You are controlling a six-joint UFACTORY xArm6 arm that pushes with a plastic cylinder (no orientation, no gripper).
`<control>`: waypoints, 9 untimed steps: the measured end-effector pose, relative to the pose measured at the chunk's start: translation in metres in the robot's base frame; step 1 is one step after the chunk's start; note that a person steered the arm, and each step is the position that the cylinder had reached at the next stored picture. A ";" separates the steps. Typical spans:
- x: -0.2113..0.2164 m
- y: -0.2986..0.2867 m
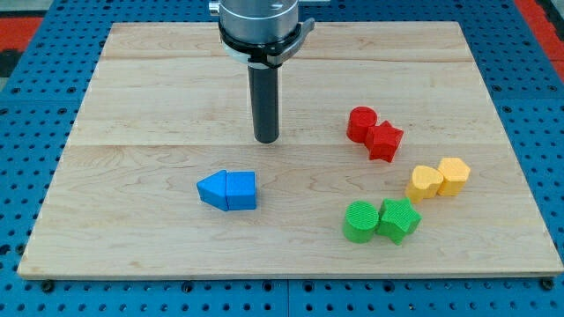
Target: Slide the red star and the red circle left and a bit up
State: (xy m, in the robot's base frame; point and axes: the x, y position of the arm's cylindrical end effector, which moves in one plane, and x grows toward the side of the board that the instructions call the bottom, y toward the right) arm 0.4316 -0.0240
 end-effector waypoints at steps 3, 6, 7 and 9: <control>0.000 0.000; 0.011 0.015; 0.056 0.032; 0.052 0.149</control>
State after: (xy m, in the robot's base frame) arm 0.4840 0.1255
